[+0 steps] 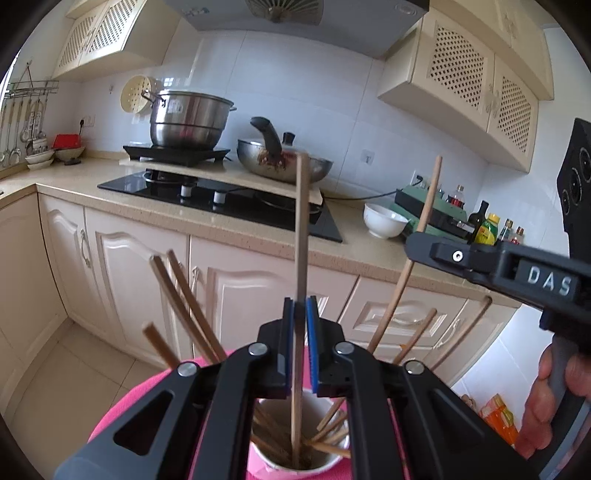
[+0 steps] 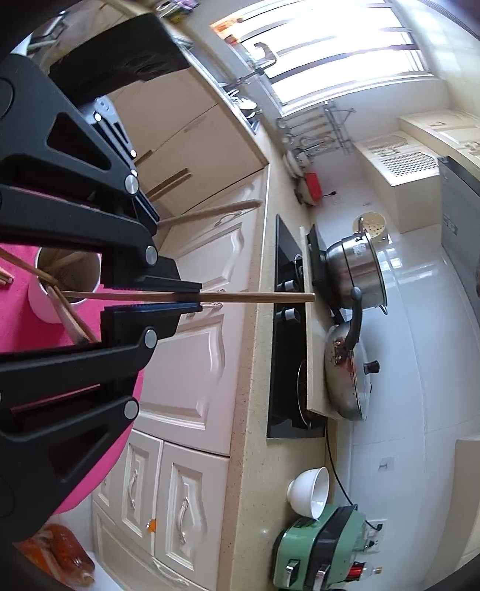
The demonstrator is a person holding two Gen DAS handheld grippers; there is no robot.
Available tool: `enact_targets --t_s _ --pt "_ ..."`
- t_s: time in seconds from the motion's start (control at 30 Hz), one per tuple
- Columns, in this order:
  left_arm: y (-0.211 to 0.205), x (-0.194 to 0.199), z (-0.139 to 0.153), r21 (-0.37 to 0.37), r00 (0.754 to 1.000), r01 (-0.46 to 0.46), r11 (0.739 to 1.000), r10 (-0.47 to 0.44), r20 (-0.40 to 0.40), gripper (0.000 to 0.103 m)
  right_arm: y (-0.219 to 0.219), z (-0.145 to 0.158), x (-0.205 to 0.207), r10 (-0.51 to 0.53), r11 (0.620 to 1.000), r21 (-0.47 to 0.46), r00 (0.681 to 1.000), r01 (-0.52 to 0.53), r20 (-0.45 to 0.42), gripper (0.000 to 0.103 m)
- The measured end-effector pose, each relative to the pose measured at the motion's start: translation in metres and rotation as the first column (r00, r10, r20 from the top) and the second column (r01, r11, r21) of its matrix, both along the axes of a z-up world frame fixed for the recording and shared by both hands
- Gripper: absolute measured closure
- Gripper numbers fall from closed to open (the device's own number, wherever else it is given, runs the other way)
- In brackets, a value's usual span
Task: Organize utensils
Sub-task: 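Lift both chopsticks over the pink cup and open both tools to drop them in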
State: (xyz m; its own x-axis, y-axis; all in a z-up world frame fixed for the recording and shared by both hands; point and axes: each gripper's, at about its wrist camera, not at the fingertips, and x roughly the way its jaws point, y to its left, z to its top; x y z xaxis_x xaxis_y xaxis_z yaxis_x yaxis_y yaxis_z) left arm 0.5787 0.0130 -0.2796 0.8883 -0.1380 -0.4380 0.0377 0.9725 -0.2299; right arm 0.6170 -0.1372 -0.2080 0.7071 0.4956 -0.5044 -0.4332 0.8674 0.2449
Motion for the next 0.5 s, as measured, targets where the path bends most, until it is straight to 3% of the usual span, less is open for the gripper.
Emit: enact_targets --t_s 0.1,0.17,0.5 --pt "-0.001 -0.004 0.0 -0.004 1.0 0.009 1.0 -0.009 -0.025 0.093 0.001 -0.004 -0.003 -0.007 1.0 -0.021 1.0 0.007 -0.002 0.097" --pt "0.0 -0.007 0.0 -0.006 0.999 0.01 1.0 -0.011 -0.042 0.084 0.0 -0.005 -0.004 -0.01 1.0 -0.019 1.0 0.01 -0.011 0.097" --pt "0.004 -0.025 0.011 0.04 0.997 -0.03 0.999 0.032 -0.067 0.083 0.002 -0.001 -0.013 -0.027 1.0 -0.01 0.999 0.027 0.041 0.097"
